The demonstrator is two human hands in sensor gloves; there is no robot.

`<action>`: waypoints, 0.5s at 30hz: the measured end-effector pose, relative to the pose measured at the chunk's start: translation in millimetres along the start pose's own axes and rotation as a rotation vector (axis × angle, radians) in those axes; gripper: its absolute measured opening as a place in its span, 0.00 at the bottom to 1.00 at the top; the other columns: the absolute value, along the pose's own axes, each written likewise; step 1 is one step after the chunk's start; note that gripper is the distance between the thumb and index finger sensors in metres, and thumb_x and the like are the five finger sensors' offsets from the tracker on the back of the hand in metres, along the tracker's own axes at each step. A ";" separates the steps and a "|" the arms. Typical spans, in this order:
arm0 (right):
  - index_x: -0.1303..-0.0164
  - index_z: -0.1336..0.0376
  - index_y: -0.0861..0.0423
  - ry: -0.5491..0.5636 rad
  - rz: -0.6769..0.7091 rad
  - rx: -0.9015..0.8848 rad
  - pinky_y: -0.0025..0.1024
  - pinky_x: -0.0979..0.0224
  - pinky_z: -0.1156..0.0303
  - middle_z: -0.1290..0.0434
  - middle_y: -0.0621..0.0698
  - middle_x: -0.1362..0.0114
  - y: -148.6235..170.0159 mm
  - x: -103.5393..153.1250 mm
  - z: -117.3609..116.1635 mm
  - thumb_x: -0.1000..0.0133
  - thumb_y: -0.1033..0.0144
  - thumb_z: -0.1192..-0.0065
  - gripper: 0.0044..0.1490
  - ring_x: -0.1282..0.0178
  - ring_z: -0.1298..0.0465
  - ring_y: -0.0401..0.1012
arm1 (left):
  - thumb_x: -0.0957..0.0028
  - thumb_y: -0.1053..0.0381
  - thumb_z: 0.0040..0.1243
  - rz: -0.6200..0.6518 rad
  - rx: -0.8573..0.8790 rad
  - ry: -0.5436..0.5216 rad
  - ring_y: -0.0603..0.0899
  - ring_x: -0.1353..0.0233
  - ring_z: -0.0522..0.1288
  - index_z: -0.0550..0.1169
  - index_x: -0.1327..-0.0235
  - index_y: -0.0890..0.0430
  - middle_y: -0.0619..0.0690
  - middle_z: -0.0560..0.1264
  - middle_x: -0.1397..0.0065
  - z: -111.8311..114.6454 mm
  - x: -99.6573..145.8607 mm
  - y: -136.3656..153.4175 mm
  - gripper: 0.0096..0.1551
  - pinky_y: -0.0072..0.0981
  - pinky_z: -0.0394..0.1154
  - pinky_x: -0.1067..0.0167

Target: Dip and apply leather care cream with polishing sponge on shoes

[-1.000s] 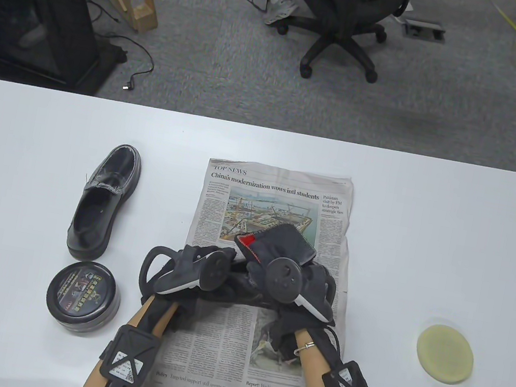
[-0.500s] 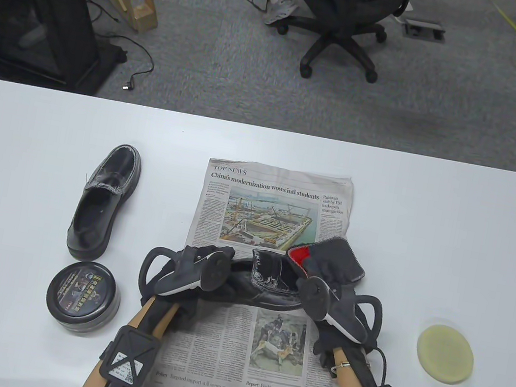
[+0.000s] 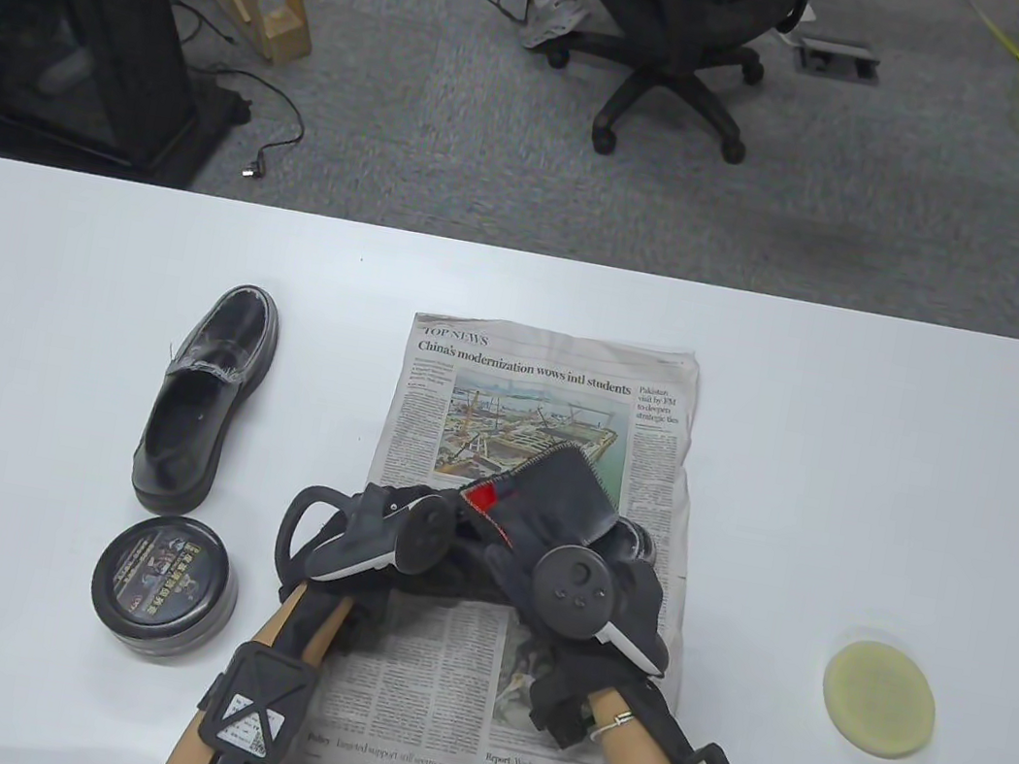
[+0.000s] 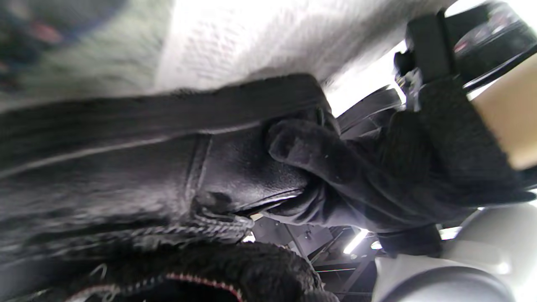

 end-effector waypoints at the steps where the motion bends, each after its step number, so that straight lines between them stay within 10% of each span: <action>1: 0.15 0.51 0.50 -0.002 -0.020 0.007 0.56 0.20 0.47 0.46 0.52 0.12 2.8 -5.5 -1.3 0.31 0.51 0.67 0.34 0.13 0.47 0.56 | 0.70 0.26 0.63 0.000 0.001 -0.001 0.53 0.27 0.78 0.69 0.23 0.42 0.43 0.77 0.24 0.1 0.2 0.1 0.55 0.46 0.77 0.31; 15: 0.13 0.55 0.52 -0.021 -0.218 0.161 0.55 0.21 0.53 0.53 0.55 0.11 73.5 28.3 10.0 0.31 0.52 0.68 0.35 0.13 0.55 0.57 | 0.69 0.25 0.62 -0.023 -0.007 -0.014 0.55 0.29 0.79 0.69 0.23 0.44 0.44 0.78 0.25 -0.5 1.5 0.3 0.55 0.47 0.78 0.34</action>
Point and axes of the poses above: the tracker on the back of each hand, its own y axis roughly to the little-finger side, its own x axis roughly from the fingertips to the wrist, z = x × y, the point moved 3 cm from there along -x, roughly from the wrist to the fingertips
